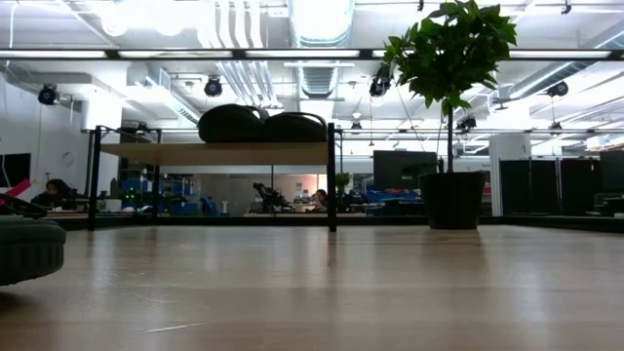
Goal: Pick and place slides into the shelf
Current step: Put the top black slipper on the shelf
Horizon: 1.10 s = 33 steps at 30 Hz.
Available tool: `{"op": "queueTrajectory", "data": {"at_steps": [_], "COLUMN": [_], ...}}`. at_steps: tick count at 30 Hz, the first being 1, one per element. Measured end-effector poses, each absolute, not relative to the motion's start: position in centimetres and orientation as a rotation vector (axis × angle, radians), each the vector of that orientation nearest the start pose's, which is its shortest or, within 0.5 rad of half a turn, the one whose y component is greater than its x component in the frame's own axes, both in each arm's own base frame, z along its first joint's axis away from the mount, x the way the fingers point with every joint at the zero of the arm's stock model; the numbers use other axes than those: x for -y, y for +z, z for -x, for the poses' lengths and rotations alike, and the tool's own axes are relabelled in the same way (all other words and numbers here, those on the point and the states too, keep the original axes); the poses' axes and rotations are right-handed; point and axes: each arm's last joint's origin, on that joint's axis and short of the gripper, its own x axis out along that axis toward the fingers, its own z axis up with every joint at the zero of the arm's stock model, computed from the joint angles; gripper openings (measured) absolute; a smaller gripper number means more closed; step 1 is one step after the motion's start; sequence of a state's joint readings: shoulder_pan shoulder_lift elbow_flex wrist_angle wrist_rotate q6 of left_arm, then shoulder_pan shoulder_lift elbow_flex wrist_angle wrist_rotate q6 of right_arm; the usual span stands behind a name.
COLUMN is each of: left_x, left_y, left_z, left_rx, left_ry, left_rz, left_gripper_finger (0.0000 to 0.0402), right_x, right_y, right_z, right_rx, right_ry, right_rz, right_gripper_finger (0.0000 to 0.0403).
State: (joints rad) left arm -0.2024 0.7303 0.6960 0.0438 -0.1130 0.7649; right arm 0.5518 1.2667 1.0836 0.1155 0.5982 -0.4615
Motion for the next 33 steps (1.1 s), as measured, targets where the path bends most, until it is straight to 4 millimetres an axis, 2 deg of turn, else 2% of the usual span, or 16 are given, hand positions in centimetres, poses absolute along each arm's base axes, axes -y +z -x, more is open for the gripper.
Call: {"op": "queueTrajectory", "data": {"at_steps": [13, 24, 33], "left_x": [3.2, 3.7, 3.9], "left_y": [33.2, 32.7, 32.7], "left_z": [-18.1, -19.6, -20.0], "left_rx": [0.062, 0.069, 0.084], "left_ry": [-0.027, -0.085, -0.103], "left_rz": [-0.76, -0.688, -0.681], "left_gripper_finger": [0.0203, 0.0203, 0.0193], "right_x": [-13.8, -13.4, -13.0], "right_y": [36.6, 36.5, 36.5], "right_z": [-25.2, -25.4, -25.6], "right_rx": [-0.036, -0.041, -0.05], "right_ry": [0.019, 0.008, -0.007], "right_rz": [0.51, 0.523, 0.529], "right_gripper_finger": [0.0025, 0.0024, 0.0024]}}
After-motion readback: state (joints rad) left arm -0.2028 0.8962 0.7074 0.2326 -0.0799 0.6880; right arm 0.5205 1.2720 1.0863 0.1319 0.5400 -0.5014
